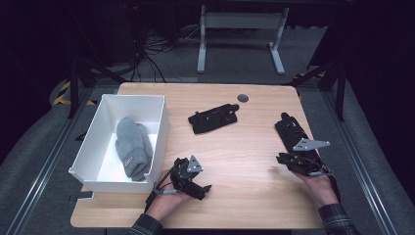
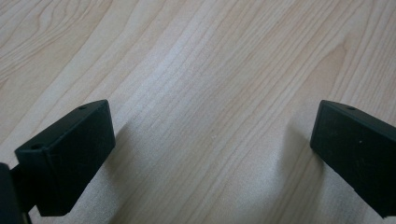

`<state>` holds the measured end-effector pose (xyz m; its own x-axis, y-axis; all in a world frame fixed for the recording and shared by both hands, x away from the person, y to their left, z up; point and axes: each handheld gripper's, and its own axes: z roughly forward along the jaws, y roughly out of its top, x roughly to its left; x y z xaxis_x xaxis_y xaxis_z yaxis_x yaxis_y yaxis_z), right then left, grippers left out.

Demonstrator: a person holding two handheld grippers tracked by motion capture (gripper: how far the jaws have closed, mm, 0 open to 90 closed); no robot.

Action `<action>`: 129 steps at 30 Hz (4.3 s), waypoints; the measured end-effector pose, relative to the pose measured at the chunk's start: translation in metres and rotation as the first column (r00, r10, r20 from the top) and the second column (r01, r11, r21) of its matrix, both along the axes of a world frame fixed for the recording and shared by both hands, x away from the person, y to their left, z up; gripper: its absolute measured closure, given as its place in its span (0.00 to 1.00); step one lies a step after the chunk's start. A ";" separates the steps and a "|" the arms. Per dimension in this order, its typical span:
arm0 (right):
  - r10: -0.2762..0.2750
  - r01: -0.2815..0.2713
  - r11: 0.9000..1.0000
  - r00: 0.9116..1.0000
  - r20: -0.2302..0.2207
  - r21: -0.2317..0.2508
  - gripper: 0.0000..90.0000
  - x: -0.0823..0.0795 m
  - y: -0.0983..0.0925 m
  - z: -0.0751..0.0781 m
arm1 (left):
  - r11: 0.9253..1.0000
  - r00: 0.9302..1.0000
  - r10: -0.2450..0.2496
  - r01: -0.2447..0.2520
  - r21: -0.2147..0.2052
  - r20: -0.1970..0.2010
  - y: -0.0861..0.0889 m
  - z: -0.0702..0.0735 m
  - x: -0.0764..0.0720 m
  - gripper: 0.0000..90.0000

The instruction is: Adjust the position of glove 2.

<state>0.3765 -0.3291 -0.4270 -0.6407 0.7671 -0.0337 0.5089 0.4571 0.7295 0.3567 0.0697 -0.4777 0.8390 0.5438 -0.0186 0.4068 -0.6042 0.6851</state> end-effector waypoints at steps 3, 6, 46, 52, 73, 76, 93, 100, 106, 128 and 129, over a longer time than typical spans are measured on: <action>-0.032 0.032 0.999 0.999 0.006 -0.009 1.00 0.008 -0.006 0.004 | 1.000 1.000 -0.005 0.005 0.000 -0.001 0.001 0.000 -0.002 0.00; -0.067 0.068 0.998 0.998 0.012 -0.020 1.00 0.015 -0.014 0.005 | 1.000 1.000 -0.011 0.011 0.001 0.000 0.002 0.000 -0.003 0.00; -0.165 0.160 0.983 0.985 -0.045 -0.091 1.00 0.048 -0.043 -0.017 | 1.000 1.000 -0.027 0.027 -0.002 0.000 0.003 0.000 -0.002 0.00; -0.117 0.112 0.990 0.991 -0.060 -0.084 1.00 0.040 -0.032 -0.017 | 1.000 1.000 -0.027 0.027 -0.003 -0.001 0.003 0.000 -0.002 0.00; 0.120 -0.127 0.990 0.988 -0.100 -0.062 1.00 0.002 0.027 -0.018 | 1.000 1.000 -0.026 0.026 -0.002 -0.003 0.004 0.000 -0.002 0.00; 0.145 -0.152 0.987 0.984 -0.103 -0.058 1.00 -0.004 0.033 -0.018 | 1.000 1.000 -0.026 0.026 -0.002 -0.003 0.004 0.000 -0.002 0.00; 0.280 -0.286 0.958 0.950 -0.136 -0.030 1.00 -0.048 0.070 -0.020 | 1.000 1.000 -0.025 0.025 -0.001 -0.002 0.004 0.000 -0.003 0.00; 0.280 -0.283 0.959 0.955 -0.099 -0.008 0.94 -0.049 0.065 -0.013 | 1.000 1.000 -0.024 0.024 -0.001 -0.002 0.004 0.000 -0.003 0.00; 0.201 -0.201 0.980 0.978 -0.048 0.016 0.74 -0.042 0.043 -0.008 | 1.000 1.000 -0.024 0.024 -0.001 -0.002 0.004 0.000 -0.003 0.00; -0.129 0.129 0.992 0.992 0.003 0.009 0.20 -0.009 -0.025 -0.040 | 1.000 0.999 0.007 -0.007 -0.006 -0.042 -0.004 0.013 0.007 0.12; -0.129 0.129 0.992 0.992 0.006 0.015 0.19 -0.009 -0.025 -0.041 | 1.000 0.999 0.015 -0.016 -0.023 -0.047 -0.004 0.016 0.012 0.19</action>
<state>0.3678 -0.3544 -0.4678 -0.5363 0.8436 -0.0255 0.5579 0.3770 0.7393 0.3684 0.0652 -0.4616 0.8283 0.5558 -0.0699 0.4478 -0.5819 0.6789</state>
